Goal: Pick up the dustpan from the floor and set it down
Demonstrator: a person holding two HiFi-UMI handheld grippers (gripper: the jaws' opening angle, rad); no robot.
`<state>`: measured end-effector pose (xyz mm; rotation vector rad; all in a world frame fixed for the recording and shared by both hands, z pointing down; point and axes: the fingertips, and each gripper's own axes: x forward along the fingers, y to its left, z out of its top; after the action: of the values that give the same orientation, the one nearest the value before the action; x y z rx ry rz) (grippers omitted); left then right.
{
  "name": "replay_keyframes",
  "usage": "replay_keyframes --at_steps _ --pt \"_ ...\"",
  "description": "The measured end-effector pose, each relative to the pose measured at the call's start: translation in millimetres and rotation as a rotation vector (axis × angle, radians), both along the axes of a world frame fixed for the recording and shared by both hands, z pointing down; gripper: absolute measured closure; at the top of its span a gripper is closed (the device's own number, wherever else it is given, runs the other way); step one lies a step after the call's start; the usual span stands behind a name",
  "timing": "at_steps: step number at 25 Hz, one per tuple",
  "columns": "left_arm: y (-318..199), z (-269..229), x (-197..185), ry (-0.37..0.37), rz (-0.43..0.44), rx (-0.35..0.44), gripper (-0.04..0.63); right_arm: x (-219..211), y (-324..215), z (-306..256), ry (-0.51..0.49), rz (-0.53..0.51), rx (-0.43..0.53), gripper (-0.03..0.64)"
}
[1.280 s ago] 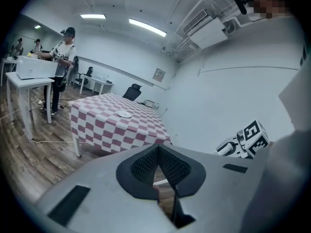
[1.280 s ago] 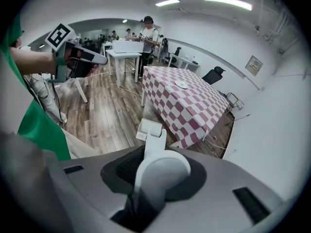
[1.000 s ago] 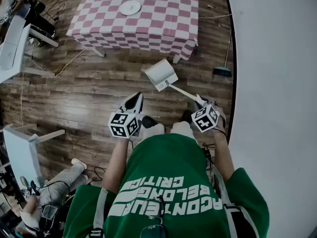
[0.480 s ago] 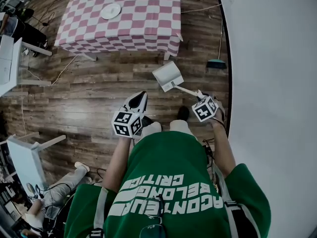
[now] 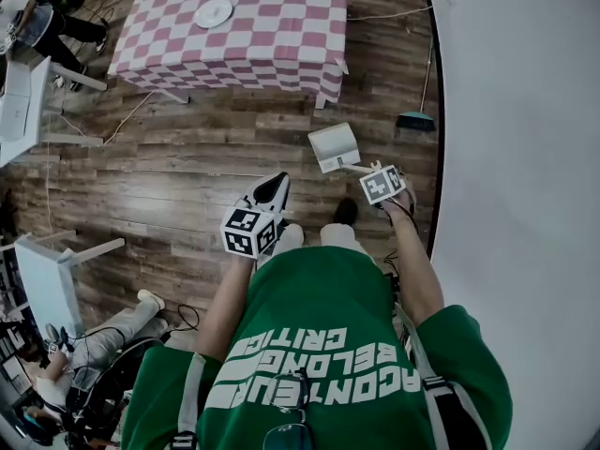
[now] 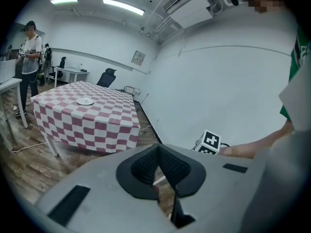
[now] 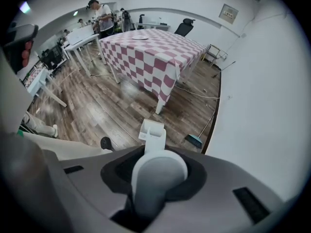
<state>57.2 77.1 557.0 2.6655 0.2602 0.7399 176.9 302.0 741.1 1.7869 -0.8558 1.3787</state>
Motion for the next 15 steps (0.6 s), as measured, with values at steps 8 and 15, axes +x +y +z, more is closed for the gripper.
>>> replay_keyframes --at_steps 8,15 --pt "10 4 -8 -0.024 -0.046 0.013 0.6 16 0 47 -0.042 0.023 -0.023 0.503" --pt "15 8 -20 -0.045 -0.084 0.016 0.6 33 -5 68 -0.066 0.034 -0.043 0.502"
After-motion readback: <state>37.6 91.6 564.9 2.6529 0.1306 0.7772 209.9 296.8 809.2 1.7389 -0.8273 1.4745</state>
